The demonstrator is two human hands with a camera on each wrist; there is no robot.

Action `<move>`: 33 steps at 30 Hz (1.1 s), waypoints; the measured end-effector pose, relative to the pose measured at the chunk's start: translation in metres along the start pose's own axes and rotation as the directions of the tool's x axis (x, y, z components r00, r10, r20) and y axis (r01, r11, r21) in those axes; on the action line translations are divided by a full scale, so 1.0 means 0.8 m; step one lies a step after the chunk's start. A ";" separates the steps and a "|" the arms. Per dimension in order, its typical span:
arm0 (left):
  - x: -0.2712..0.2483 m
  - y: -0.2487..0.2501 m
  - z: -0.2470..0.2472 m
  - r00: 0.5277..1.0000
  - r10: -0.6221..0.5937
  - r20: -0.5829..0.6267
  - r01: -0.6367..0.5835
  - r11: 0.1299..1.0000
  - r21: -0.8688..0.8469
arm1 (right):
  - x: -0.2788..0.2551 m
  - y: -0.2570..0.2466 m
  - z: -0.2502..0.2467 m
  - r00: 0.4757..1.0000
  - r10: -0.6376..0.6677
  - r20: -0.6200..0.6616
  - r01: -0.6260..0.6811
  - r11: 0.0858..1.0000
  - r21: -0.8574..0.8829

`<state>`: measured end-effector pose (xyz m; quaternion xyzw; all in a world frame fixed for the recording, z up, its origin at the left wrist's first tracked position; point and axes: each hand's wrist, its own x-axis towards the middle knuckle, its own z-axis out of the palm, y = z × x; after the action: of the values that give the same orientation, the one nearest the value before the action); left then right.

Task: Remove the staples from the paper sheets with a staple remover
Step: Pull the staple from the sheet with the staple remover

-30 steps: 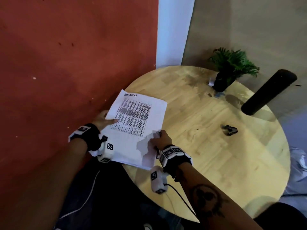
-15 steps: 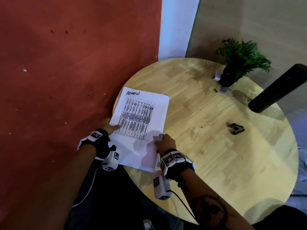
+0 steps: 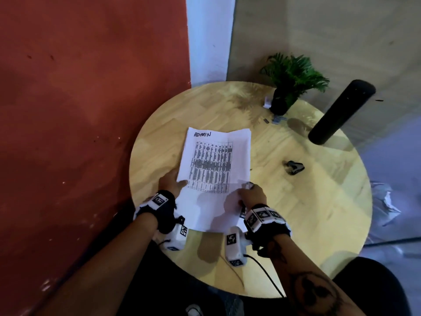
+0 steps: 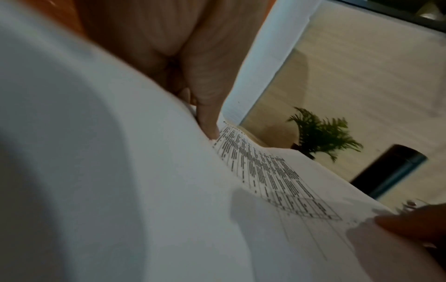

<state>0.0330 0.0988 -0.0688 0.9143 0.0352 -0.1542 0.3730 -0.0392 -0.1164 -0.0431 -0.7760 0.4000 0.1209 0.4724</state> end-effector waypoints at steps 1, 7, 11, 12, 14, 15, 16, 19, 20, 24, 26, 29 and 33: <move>-0.005 0.014 0.015 1.000 0.020 0.004 -0.020 1.000 -0.024 | 0.001 0.010 -0.016 0.999 0.002 -0.035 -0.002 1.000 -0.008; -0.040 0.046 0.079 0.984 0.068 0.166 -0.049 0.993 -0.110 | -0.007 0.093 -0.081 0.990 0.111 -0.081 -0.116 0.991 -0.063; -0.044 0.046 0.092 0.979 0.028 0.200 0.002 0.989 -0.150 | -0.009 0.110 -0.102 0.990 0.088 -0.110 -0.088 0.996 0.002; -0.044 0.049 0.090 0.981 0.016 0.192 0.012 0.989 -0.145 | -0.010 0.112 -0.103 0.992 0.070 -0.104 -0.070 0.998 0.009; -0.043 0.057 0.084 0.985 0.012 0.174 -0.012 1.000 0.002 | -0.011 0.114 -0.105 0.993 0.044 -0.114 -0.041 0.999 0.027; -0.045 0.063 0.080 0.986 0.017 0.168 -0.050 0.980 0.194 | -0.010 0.116 -0.106 0.988 0.021 -0.154 -0.014 0.999 0.050; -0.049 0.072 0.076 0.984 0.044 0.171 -0.109 0.914 0.390 | -0.005 0.120 -0.107 0.977 -0.005 -0.212 0.021 0.997 0.071; -0.060 0.090 0.084 0.921 0.152 0.358 -0.346 0.741 0.576 | 0.001 0.123 -0.110 0.972 -0.022 -0.234 0.061 0.985 0.160; -0.062 0.093 0.089 0.887 0.137 0.441 -0.397 0.713 0.578 | 0.000 0.119 -0.107 0.986 -0.010 -0.169 0.047 0.975 0.216; -0.064 0.093 0.110 0.866 0.051 0.498 -0.384 0.708 0.593 | -0.016 0.089 -0.088 0.986 -0.086 0.145 0.061 0.984 0.170; -0.063 0.093 0.116 0.876 0.062 0.479 -0.368 0.728 0.578 | -0.011 0.066 -0.074 0.970 -0.163 0.179 0.173 0.984 -0.043; -0.056 0.090 0.124 0.887 0.076 0.455 -0.344 0.765 0.544 | 0.003 0.019 -0.059 0.950 -0.231 0.211 0.290 0.904 -0.313; -0.052 0.086 0.128 0.927 0.060 0.370 -0.267 0.798 0.540 | 0.033 -0.022 -0.036 0.951 -0.280 0.133 0.310 0.864 -0.397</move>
<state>-0.0206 -0.0196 -0.0789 0.9438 -0.1575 -0.2770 0.0882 -0.0145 -0.1498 -0.0320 -0.9053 0.2249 0.1567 0.3243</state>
